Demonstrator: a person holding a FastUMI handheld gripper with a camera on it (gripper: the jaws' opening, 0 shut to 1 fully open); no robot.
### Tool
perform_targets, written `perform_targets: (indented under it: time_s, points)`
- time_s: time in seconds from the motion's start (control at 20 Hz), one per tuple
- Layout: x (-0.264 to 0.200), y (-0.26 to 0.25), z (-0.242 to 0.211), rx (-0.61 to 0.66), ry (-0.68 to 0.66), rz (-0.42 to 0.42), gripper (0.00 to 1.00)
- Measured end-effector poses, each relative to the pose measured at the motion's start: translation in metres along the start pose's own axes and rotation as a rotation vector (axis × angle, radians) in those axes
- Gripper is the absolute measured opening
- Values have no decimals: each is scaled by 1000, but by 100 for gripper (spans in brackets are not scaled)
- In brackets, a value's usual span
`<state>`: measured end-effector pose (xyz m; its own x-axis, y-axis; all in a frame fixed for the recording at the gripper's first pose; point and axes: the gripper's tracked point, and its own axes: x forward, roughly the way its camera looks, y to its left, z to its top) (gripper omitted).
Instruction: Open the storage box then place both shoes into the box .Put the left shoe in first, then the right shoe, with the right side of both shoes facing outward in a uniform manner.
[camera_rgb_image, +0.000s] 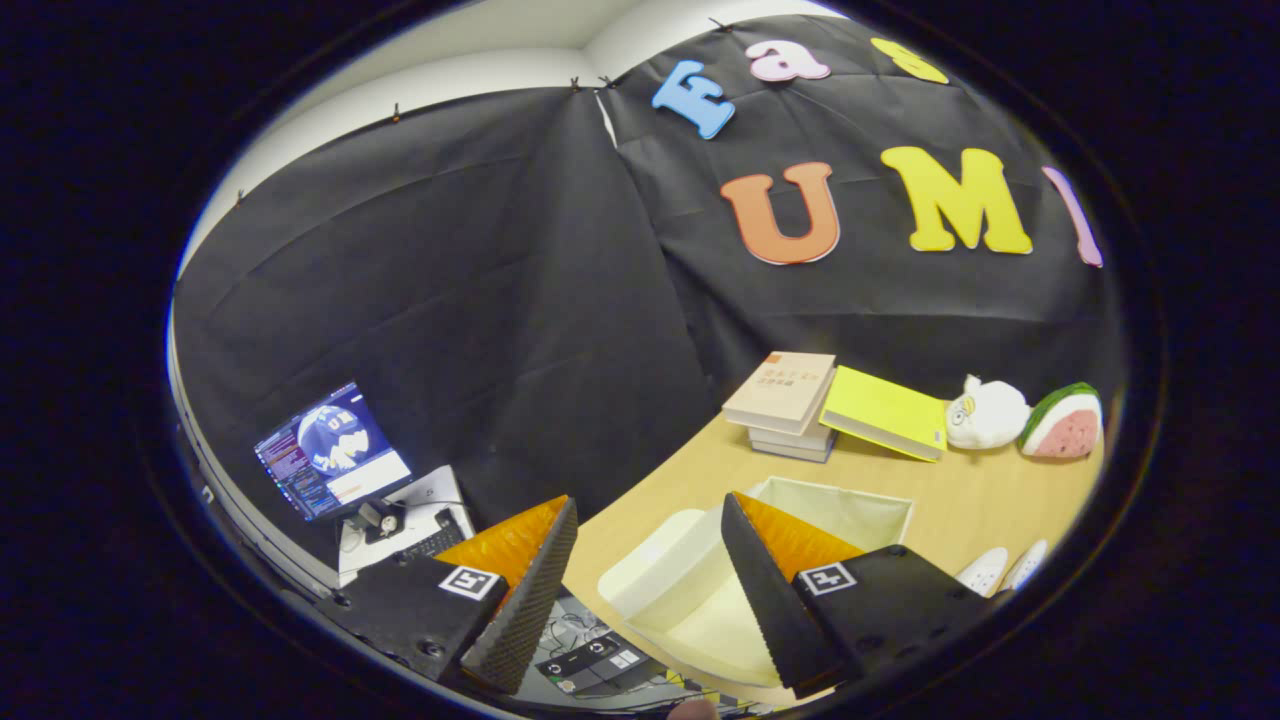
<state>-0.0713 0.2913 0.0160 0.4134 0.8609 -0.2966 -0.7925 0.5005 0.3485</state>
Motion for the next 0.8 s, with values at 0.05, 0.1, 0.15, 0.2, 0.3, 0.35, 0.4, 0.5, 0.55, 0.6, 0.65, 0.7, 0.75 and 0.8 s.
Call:
perform_targets:
  time_s: [0.05, 0.1, 0.15, 0.2, 0.3, 0.35, 0.4, 0.5, 0.55, 0.6, 0.65, 0.7, 0.75, 0.8]
  points:
    - [-8, -10, 0, 10, -18, -36, 93]
    - [-18, -21, 2, 15, -38, -79, 94]
    - [-29, -34, 2, 13, -58, -128, 94]
    - [-41, -47, 4, 7, -77, -182, 95]
    - [-69, -71, 5, -9, -114, -286, 96]
    - [-83, -81, 4, -18, -126, -332, 96]
    - [-98, -92, 3, -25, -138, -383, 96]
    - [-128, -114, -2, -30, -155, -479, 98]
    - [-141, -124, -6, -25, -156, -527, 98]
    - [-156, -136, -12, -15, -150, -581, 99]
    - [-169, -147, -18, 0, -148, -628, 99]
    - [-179, -157, -25, 21, -144, -668, 100]
    - [-190, -168, -35, 47, -135, -707, 100]
    - [-198, -177, -44, 75, -129, -741, 100]
